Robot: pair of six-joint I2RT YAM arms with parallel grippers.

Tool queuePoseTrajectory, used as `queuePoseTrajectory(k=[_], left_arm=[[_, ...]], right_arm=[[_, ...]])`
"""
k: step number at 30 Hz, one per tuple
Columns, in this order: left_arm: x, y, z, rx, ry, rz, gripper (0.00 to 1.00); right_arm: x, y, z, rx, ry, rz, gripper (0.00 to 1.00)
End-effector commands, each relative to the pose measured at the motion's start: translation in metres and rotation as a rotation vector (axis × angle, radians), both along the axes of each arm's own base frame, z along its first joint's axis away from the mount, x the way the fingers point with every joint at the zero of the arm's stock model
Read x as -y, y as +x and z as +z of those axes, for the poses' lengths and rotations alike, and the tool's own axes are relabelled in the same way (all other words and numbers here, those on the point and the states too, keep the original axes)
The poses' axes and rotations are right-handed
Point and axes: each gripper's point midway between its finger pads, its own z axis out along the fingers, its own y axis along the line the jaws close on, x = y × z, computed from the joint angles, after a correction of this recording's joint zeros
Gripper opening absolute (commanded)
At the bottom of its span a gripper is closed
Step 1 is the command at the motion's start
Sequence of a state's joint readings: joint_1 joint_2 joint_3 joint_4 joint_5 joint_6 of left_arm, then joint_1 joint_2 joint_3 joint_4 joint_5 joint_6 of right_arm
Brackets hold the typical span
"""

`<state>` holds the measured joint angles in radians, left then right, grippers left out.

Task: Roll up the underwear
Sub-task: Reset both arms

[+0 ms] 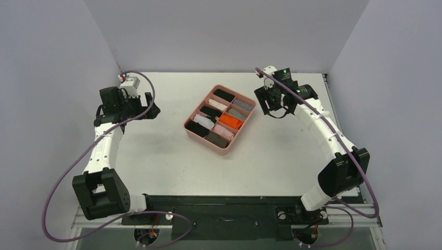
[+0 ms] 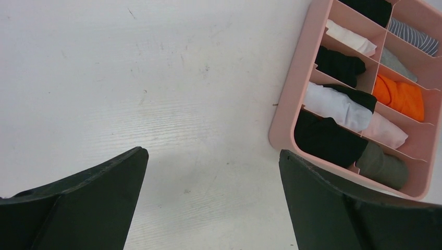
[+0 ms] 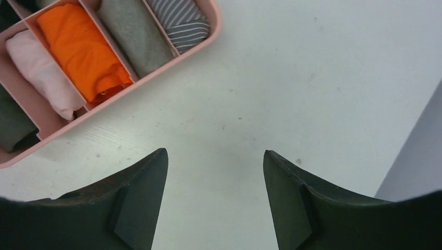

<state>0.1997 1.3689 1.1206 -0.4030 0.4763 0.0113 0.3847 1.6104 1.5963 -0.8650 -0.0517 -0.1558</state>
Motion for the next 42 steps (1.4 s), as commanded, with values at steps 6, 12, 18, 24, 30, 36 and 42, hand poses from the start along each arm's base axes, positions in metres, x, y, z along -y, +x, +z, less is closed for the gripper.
queuePoseTrajectory(k=[6, 12, 18, 24, 30, 36, 42], left_arm=[[-0.011, -0.004, 0.034, 0.204, 0.054, 0.081, 0.97], [-0.006, -0.02, 0.058, 0.297, 0.074, 0.059, 0.97], [-0.004, -0.044, 0.071, 0.344, 0.085, 0.08, 0.97], [0.008, -0.063, 0.052, 0.3, 0.038, 0.049, 0.97], [0.015, -0.075, 0.051, 0.342, 0.038, 0.025, 0.97], [0.013, -0.081, 0.063, 0.423, 0.043, 0.053, 0.97], [0.014, -0.081, 0.056, 0.421, 0.049, 0.042, 0.97]], right_arm=[[0.088, 0.004, 0.035, 0.268, 0.078, -0.301, 0.8], [0.125, -0.025, 0.032, 0.346, 0.082, -0.411, 0.82], [0.146, -0.053, 0.034, 0.424, 0.107, -0.454, 0.83], [0.161, -0.074, 0.025, 0.451, 0.125, -0.513, 0.94], [0.159, -0.083, 0.023, 0.47, 0.186, -0.493, 0.99], [0.164, -0.087, 0.036, 0.527, 0.193, -0.495, 1.0], [0.167, -0.095, 0.044, 0.569, 0.174, -0.479, 1.0]])
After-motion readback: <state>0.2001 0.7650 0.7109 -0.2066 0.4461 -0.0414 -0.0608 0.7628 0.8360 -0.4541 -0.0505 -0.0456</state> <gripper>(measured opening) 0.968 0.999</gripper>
